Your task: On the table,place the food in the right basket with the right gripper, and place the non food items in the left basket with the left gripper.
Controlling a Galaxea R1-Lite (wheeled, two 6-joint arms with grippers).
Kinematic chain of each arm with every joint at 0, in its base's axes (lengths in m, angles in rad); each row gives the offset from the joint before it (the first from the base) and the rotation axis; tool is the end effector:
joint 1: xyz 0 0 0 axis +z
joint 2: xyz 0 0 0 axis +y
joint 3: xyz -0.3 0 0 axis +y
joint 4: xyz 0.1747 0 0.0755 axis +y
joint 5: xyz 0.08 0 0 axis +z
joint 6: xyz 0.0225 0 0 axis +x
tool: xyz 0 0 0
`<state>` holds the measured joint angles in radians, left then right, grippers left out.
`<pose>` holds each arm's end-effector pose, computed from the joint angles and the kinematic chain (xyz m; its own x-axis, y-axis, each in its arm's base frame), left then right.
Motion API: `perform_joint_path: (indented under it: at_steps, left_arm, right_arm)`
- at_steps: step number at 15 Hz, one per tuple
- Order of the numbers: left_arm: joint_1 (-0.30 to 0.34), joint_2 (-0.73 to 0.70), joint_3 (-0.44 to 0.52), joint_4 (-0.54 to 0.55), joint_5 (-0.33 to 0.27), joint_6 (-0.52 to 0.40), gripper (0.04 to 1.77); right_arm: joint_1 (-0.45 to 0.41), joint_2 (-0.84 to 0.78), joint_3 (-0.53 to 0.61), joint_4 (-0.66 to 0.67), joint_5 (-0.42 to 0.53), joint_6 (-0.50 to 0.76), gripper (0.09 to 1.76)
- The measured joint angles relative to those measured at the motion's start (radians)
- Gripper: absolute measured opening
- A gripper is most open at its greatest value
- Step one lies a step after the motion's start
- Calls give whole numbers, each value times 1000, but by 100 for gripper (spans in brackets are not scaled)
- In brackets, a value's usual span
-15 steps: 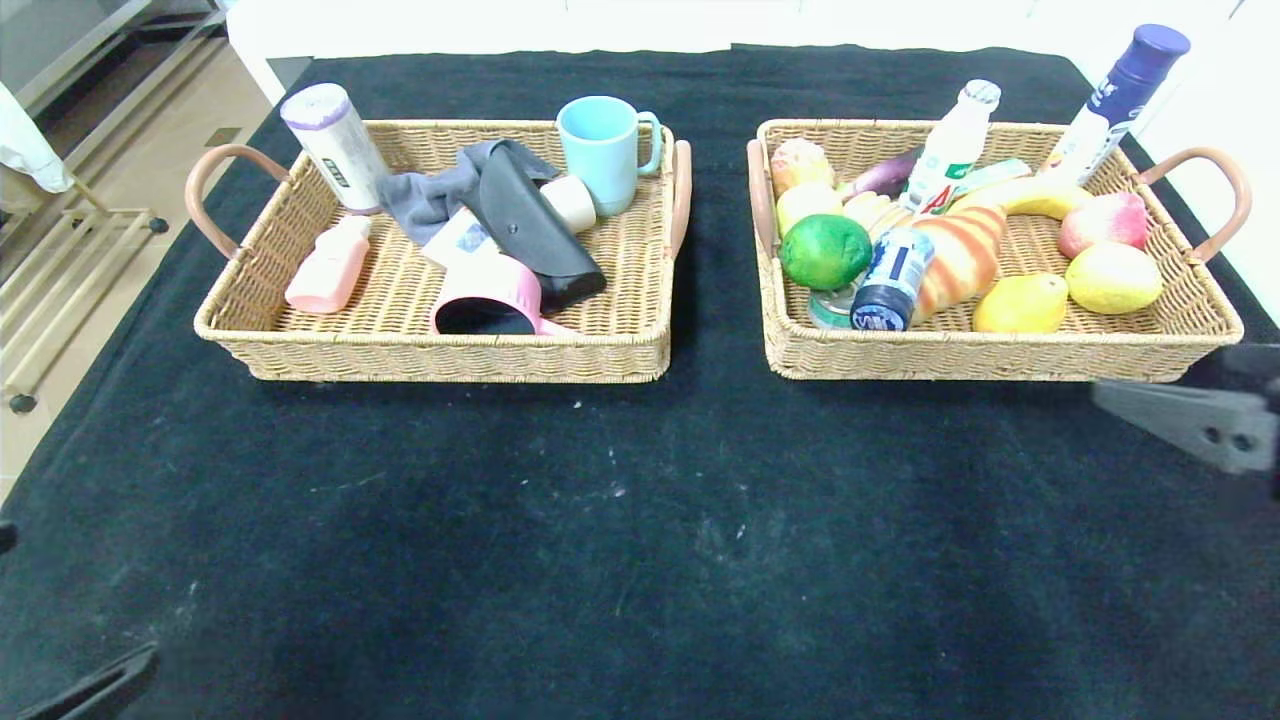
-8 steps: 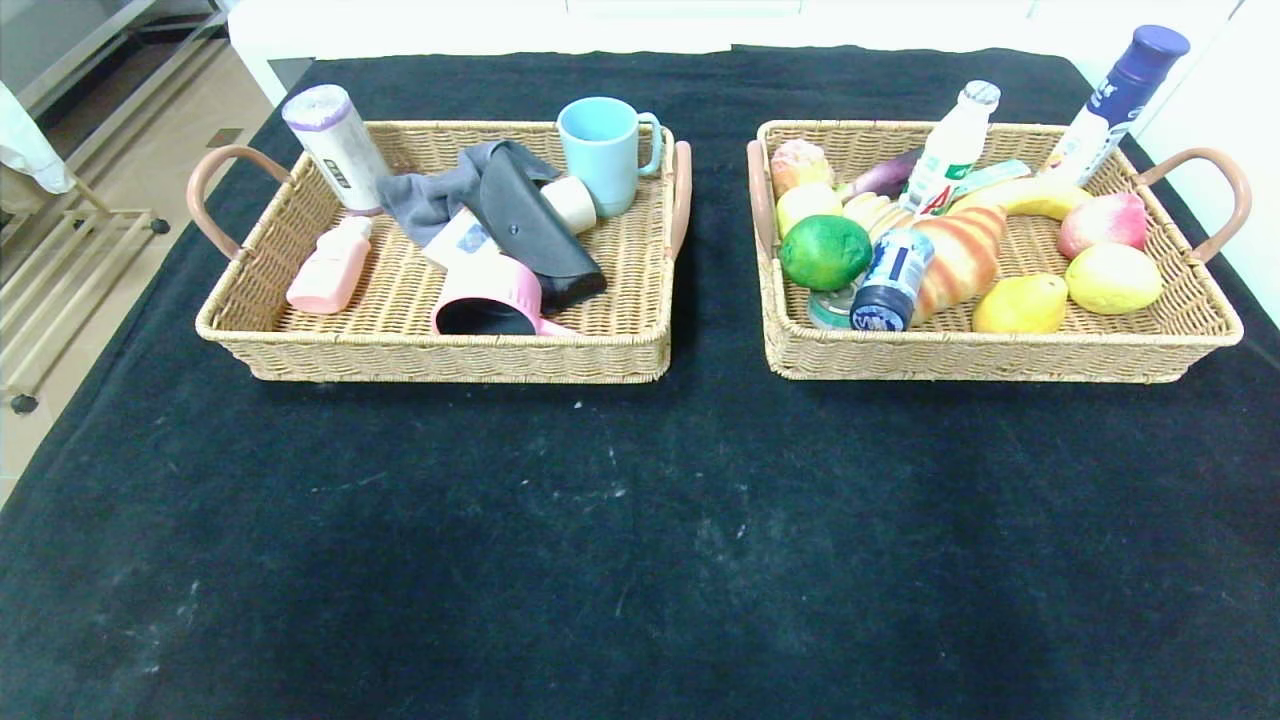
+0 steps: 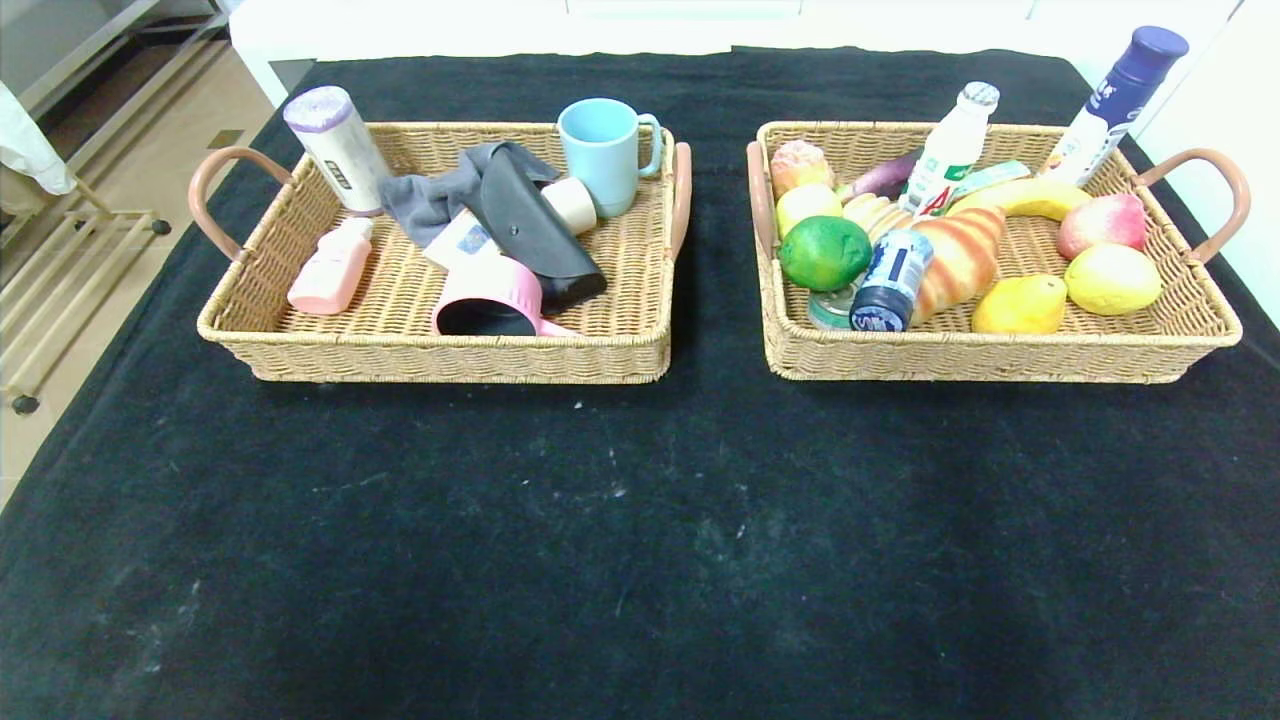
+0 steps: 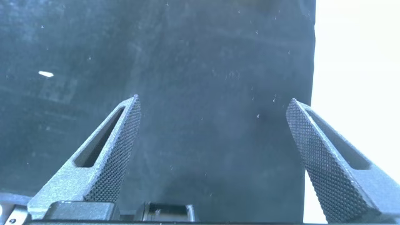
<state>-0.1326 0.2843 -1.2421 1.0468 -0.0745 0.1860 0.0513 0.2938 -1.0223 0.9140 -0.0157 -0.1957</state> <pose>-0.1461 0.0178 0.2614 0.9747 -0.2051 -0.0886 0.2181 0.9596 0.1777 -0.1062 -0.0058 0.2406 0.9822 0.0347 -0.1844 -0.0710 0.9784 -0.1940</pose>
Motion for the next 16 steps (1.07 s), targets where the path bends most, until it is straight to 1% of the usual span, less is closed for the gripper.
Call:
perform_joint_path:
  at_steps: [1,3,4,5,6,7,9,10,12,13,14,15,16]
  left_arm:
    - [6,-1,-18,30,-3,-2,172]
    - [33,-4,-36,22,-17,5,172]
    - [63,-8,-39,9,-57,8,172]
    - [99,-16,-39,-6,-116,9,172]
    - [130,-26,-39,-4,-153,11,172]
    - [151,-37,-41,18,-163,14,172]
    - [159,-62,-26,23,-163,16,172]
    - [153,-85,4,12,-162,18,172]
    - [140,-143,112,-42,-155,19,172]
    - [136,-181,187,-90,-148,19,172]
    - [134,-207,251,-140,-139,17,172]
    - [133,-232,316,-190,-116,6,172]
    - [131,-249,374,-223,-102,-14,172]
  right_arm:
    - [-16,-31,31,2,14,4,170]
    - [-48,-81,85,2,40,6,170]
    - [-56,-100,105,1,44,5,170]
    - [-61,-116,119,1,46,5,170]
    - [-63,-129,129,1,47,5,170]
    - [-65,-141,138,1,47,6,170]
    - [-64,-172,156,-3,47,4,170]
    - [-64,-190,170,-11,47,4,170]
    - [-57,-233,230,-79,67,10,170]
    - [-57,-252,278,-145,75,27,170]
    - [-57,-266,338,-252,79,67,170]
    - [-56,-276,407,-354,79,103,170]
    - [-56,-283,487,-460,70,126,170]
